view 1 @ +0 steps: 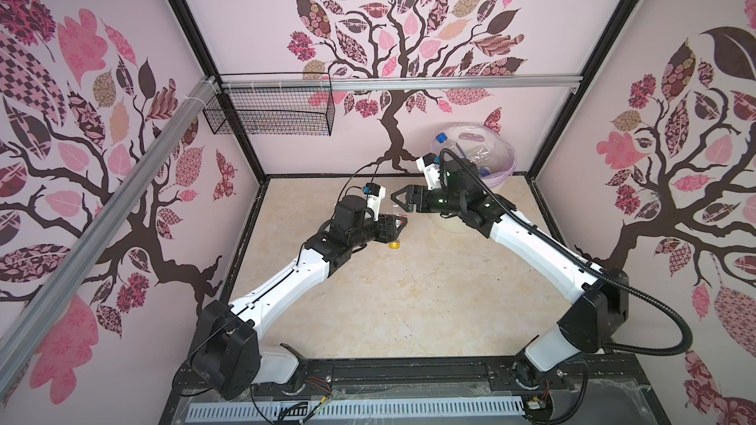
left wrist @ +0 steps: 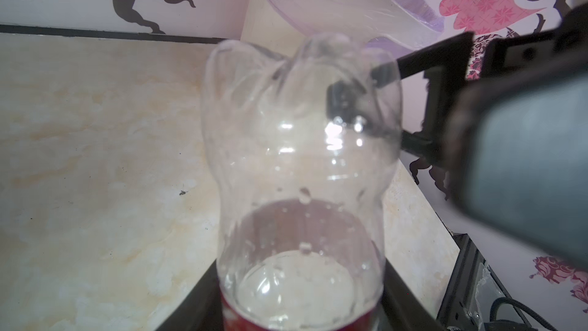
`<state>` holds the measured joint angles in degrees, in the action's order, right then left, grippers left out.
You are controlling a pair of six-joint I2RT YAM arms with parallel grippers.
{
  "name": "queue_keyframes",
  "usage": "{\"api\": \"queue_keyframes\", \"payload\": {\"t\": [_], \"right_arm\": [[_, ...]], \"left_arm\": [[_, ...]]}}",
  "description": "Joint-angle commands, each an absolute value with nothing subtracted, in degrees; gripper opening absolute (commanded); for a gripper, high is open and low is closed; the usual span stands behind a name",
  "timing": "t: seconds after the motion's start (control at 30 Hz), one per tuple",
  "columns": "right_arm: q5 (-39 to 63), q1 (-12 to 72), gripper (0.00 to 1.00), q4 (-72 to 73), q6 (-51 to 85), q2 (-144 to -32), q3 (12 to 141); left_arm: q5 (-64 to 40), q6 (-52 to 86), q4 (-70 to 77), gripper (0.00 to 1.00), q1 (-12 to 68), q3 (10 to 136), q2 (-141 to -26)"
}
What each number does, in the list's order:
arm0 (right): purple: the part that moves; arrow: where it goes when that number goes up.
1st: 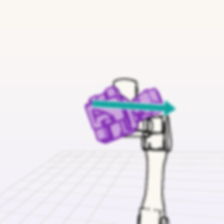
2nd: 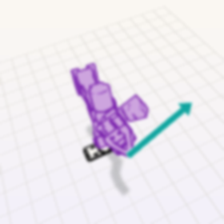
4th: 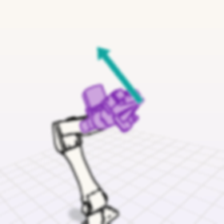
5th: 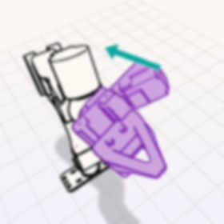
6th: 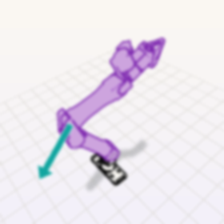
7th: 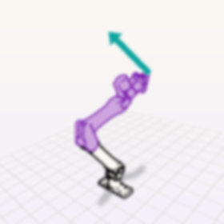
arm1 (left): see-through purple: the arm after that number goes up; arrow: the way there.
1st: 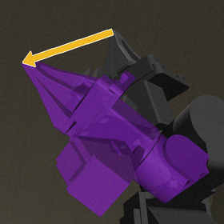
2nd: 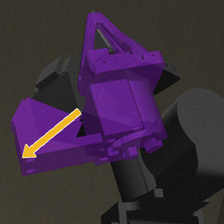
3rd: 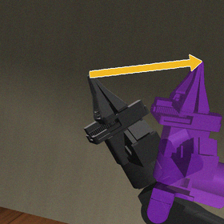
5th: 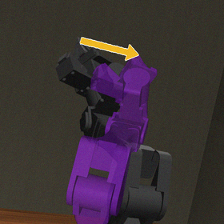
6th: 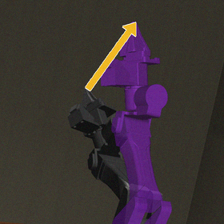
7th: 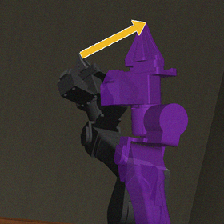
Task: Throw the plastic bottles in the bin
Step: Throw the plastic bottle into the trash bin.
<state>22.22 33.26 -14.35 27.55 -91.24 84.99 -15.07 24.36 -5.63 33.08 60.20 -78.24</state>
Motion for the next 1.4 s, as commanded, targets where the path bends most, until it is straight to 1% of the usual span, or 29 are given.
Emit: {"api": "queue_keyframes", "payload": {"t": [0.0,0.1,0.23,0.33,0.47,0.73,0.93,1.0,1.07,1.2,1.37], "right_arm": [[21.3,34.1,0.77,-14.3,27.3,-92.7,85.1],[21.1,34.3,0.74,-14.0,27.4,-93.0,84.8],[20.7,34.2,0.63,-14.0,27.2,-93.4,85.4],[20.6,34.2,0.57,-14.0,27.2,-93.3,85.6],[19.4,34.2,0.5,-14.6,26.4,-92.9,86.2],[16.6,33.5,0.48,-18.6,22.8,-93.6,90.9],[16.0,31.3,0.48,-20.8,21.8,-95.2,96.2],[15.0,30.2,0.48,-22.9,20.7,-95.7,99.7],[13.2,29.2,0.48,-25.7,19.1,-96.2,104.5],[7.3,27.5,0.48,-32.2,15.2,-97.1,116.4],[-5.4,27.4,0.5,-38.1,8.2,-97.5,133.1]], "left_arm": [[-14.4,23.6,-4.9,0.51,33.8,60.7,-76.6],[-14.3,23.6,-4.9,0.51,34.3,60.5,-76.1],[-14.0,23.6,-4.9,0.52,35.3,60.5,-76.0],[-13.6,23.6,-5.2,0.53,35.8,60.4,-76.0],[-13.2,23.9,-5.2,0.57,35.9,60.0,-75.6],[-11.4,23.5,-7.6,0.71,36.1,59.5,-73.2],[-9.2,22.5,-10.1,0.87,36.1,59.3,-70.8],[-8.7,22.5,-10.3,0.94,36.0,59.2,-69.9],[-8.5,22.4,-10.5,0.98,36.1,59.6,-69.3],[-8.2,21.4,-12.1,0.98,36.1,63.1,-68.6],[-9.3,20.8,-12.6,0.98,36.1,69.9,-69.1]]}}
